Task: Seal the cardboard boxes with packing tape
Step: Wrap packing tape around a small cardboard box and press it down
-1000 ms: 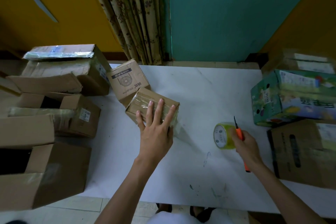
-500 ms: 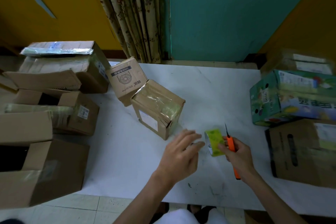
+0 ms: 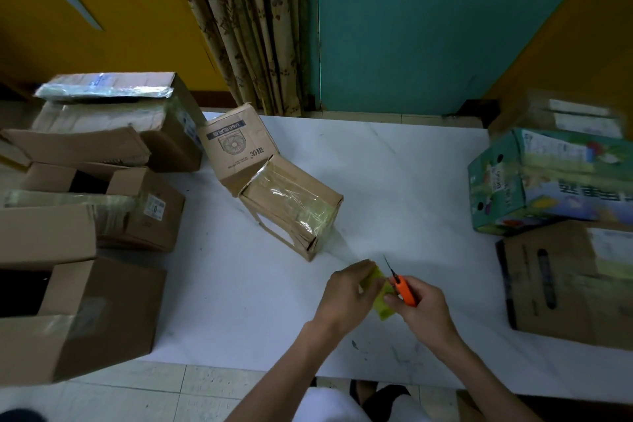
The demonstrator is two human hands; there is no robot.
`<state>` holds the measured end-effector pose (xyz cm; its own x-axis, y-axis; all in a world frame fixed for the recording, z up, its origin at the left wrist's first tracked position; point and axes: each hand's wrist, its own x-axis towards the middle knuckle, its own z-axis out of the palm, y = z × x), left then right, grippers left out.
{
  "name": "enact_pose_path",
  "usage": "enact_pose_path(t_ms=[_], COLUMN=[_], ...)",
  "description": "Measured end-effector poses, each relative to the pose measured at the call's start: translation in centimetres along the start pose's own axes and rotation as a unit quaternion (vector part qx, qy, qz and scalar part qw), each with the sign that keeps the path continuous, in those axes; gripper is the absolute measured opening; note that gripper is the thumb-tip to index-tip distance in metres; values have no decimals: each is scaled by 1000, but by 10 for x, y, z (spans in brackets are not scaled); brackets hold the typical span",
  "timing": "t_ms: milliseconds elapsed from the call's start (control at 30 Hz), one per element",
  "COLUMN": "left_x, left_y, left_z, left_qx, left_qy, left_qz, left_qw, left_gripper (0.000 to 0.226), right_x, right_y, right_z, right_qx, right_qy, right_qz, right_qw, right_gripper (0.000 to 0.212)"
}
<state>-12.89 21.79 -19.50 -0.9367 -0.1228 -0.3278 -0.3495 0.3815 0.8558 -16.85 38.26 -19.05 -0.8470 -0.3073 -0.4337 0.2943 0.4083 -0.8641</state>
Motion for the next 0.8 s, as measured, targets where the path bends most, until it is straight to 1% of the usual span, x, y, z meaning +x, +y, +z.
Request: enact_pose_path(t_ms=[67,133,167,200,233,300,367,400,467,533,600,667,700,767,800], left_x=[2,6,8,9,10,10,8,6,-1,-10,-19,-26,-29,-34,-34], left_y=[-5,-10,-13,-15,-20,-26,-33,-40,-56,-71,-83,-84,-81,-70,-61], left_z=[2,-1,-3,-5,-6,-7,-7,-7,-8,-12,-20,-32,-39,-57,-68], left_qx=[0,7,-8,-22,-34,-53,-46,-37,-34,-62,-93,-122,-131,-136,-130], left_qy=[-4,-42,-61,-71,-71,-34,3,8,13,37,72,134,183,309,374], left_qz=[-18,-75,-104,-115,-110,-84,-70,-68,-81,-112,-144,-168,-163,-118,-83], left_qw=[1000,996,993,991,991,994,997,997,996,991,983,969,960,934,915], left_gripper=[20,41,48,50,47,35,25,22,21,26,33,32,32,36,36], right_x=[1,3,3,3,4,4,6,6,7,10,11,11,13,17,20], right_y=[4,6,7,8,11,19,31,36,45,52,59,61,61,54,49], right_z=[0,-2,-3,-4,-4,-3,-3,-2,2,5,8,11,13,18,19], right_qx=[-24,-71,-98,-126,-155,-213,-270,-298,-332,-348,-351,-334,-322,-283,-241], right_qy=[-17,-38,-46,-49,-46,-26,8,25,42,43,66,81,84,94,100], right_qz=[-5,-12,-19,-30,-43,-66,-83,-93,-102,-86,-66,-55,-57,-39,-13], right_qw=[1000,997,994,990,986,974,959,950,937,932,932,937,941,954,965], right_gripper=[24,21,21,23,27,31,25,23,30,42,41,35,31,17,27])
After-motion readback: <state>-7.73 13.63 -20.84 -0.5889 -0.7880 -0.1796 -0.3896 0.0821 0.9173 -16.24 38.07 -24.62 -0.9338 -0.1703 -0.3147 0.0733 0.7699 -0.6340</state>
